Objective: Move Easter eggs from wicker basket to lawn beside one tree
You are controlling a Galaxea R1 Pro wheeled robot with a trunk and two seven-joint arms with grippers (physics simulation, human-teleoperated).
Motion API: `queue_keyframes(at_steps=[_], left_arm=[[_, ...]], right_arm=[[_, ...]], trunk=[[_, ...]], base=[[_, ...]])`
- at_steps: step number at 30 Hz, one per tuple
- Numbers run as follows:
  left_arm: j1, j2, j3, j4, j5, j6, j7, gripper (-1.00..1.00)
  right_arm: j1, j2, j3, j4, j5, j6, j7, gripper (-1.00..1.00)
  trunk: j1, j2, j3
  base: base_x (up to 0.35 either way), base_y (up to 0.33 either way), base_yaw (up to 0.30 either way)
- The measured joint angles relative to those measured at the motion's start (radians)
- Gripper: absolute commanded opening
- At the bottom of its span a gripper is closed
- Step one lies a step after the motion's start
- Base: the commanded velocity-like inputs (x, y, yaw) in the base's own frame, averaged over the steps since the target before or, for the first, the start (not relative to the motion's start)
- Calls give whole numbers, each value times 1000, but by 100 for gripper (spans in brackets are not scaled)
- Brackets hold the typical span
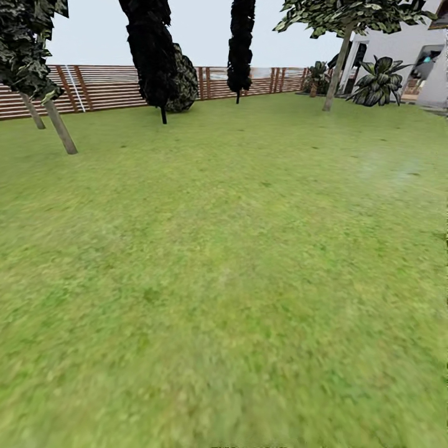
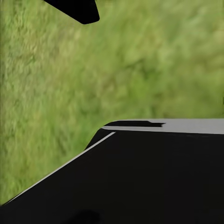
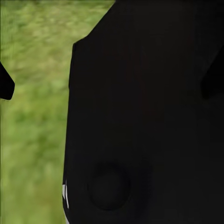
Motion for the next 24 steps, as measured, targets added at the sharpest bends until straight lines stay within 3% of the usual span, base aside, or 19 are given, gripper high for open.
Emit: queue_keyframes(at_steps=[24], left_arm=[[0,0,0,0,0,0,0,100]], right_arm=[[0,-1,0,0,0,0,0,100]], trunk=[[0,0,-34]], base=[[0,0,-149]])
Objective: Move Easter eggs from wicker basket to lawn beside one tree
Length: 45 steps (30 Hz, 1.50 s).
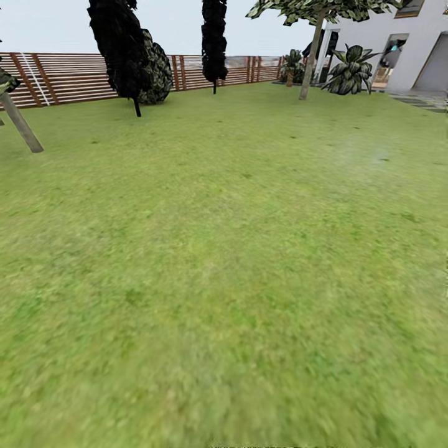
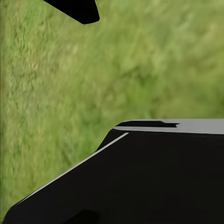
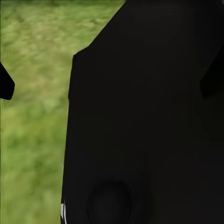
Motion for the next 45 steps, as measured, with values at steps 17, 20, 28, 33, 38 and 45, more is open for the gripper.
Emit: queue_keyframes(at_steps=[17,20,28,33,38,45], left_arm=[[0,0,0,0,0,0,0,100],[0,0,0,0,0,0,0,100],[0,0,0,0,0,0,0,100],[0,0,0,0,0,0,0,100],[0,0,0,-1,0,0,0,100],[0,0,0,0,0,0,0,100]], right_arm=[[0,0,0,0,0,0,0,100],[0,-1,0,0,0,0,0,100],[0,-1,0,0,0,0,0,100],[0,-1,0,-2,2,2,-1,100],[0,-2,5,-1,10,2,3,100],[0,-2,3,-8,10,-2,0,100]], trunk=[[0,0,-24],[0,0,-29],[0,0,-40],[0,0,-43],[0,0,-43],[0,0,-43]], base=[[0,0,-151],[0,0,-153],[0,0,-156],[0,0,-49],[0,0,-4],[0,0,0]])
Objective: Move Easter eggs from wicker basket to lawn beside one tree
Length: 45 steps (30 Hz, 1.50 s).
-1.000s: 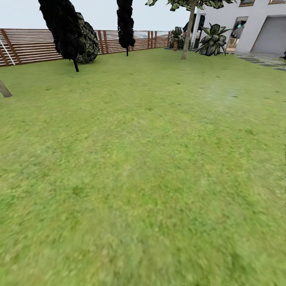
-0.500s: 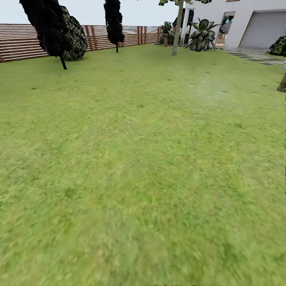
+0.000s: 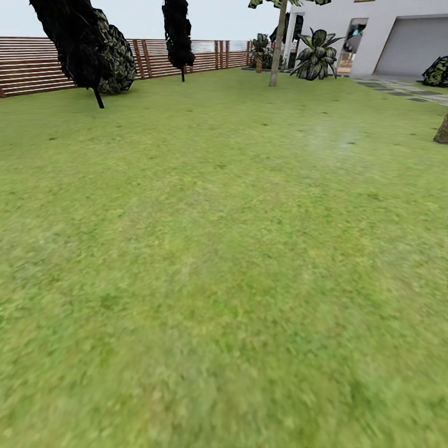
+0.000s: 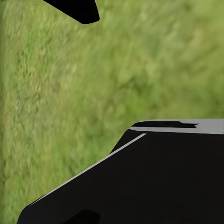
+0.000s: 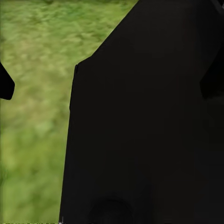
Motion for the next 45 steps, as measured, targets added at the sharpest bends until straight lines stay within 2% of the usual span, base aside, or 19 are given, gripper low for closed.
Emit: queue_keyframes(at_steps=[12,30,45], left_arm=[[0,0,0,0,0,0,0,100],[0,0,0,0,0,0,0,100],[0,0,0,0,0,0,0,100]], right_arm=[[0,2,0,0,-5,0,0,100],[0,1,0,0,-6,0,0,100],[0,0,0,0,-6,0,5,100]], trunk=[[0,0,-3],[0,0,-12],[0,0,-2]], base=[[0,0,-67],[0,0,-269],[0,0,-277]])
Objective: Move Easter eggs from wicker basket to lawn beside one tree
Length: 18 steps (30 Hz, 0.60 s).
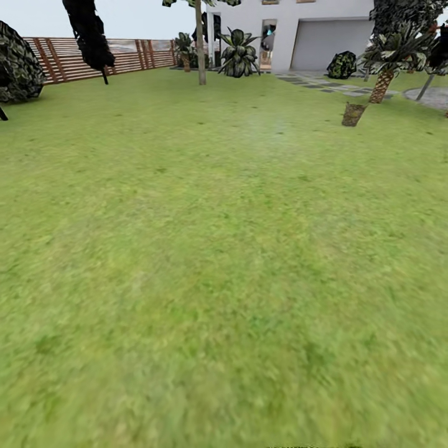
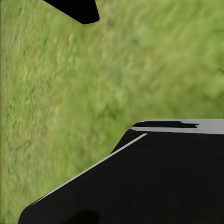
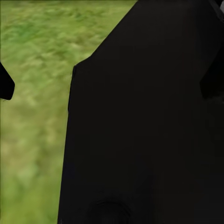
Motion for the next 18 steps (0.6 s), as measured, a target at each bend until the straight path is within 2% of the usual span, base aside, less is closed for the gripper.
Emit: queue_keyframes(at_steps=[18], left_arm=[[0,0,0,1,0,0,0,100]], right_arm=[[0,0,0,0,1,0,0,100]], trunk=[[0,0,21]], base=[[0,0,-230]])
